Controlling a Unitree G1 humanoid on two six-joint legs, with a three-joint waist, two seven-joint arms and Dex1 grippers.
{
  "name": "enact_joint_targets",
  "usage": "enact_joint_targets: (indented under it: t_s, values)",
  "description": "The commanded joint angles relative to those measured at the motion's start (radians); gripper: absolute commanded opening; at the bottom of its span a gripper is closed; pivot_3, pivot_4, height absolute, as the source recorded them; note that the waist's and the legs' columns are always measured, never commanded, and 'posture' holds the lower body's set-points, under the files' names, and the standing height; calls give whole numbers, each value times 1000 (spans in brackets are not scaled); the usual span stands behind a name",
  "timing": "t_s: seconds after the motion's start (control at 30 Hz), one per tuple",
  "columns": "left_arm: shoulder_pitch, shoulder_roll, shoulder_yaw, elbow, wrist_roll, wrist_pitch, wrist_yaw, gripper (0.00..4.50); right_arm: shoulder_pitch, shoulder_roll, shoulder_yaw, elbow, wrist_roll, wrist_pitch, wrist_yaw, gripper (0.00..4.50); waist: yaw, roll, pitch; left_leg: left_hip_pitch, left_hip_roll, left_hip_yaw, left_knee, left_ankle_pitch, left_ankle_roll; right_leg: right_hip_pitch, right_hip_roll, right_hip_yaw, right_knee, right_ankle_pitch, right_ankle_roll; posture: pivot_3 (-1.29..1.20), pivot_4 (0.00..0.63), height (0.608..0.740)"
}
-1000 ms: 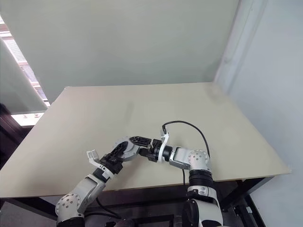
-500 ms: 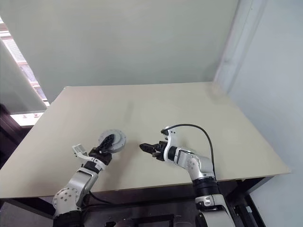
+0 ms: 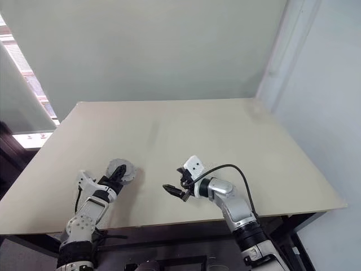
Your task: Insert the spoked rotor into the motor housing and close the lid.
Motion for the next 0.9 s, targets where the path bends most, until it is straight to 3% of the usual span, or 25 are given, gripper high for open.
enact_joint_targets:
  t_s: [0.03, 0.47, 0.7, 0.9]
  values:
    - [-52, 39, -34, 2, 92, -68, -43, 2043, -4, 3, -7, -33, -10, -41, 6, 4500, 0, -1, 0, 0, 0, 0, 0, 0, 0, 0, 0, 0, 0, 0, 0, 0, 0, 740]
    - [-84, 59, -56, 117, 251, -133, -65, 2043, 14, 7, 0, -39, -35, -50, 10, 4500, 0, -1, 0, 5, 0, 0, 0, 0, -1, 4, 0, 0, 1, 0, 0, 0, 0, 740]
    - [-100, 83, -45, 187, 338, -170, 14, 4393, 13, 5, -1, -35, -45, -52, 7, 4500, 0, -1, 0, 7, 1, 1, 0, -1, -1, 6, 0, 0, 1, 0, 0, 0, 0, 740]
    - [-86, 103, -36, 205, 503, -352, 202, 4479, 6, 5, -4, -19, -54, -57, 7, 4500, 0, -2, -1, 7, 1, 1, 0, -1, -1, 6, 0, 0, 2, 0, 0, 0, 0, 740]
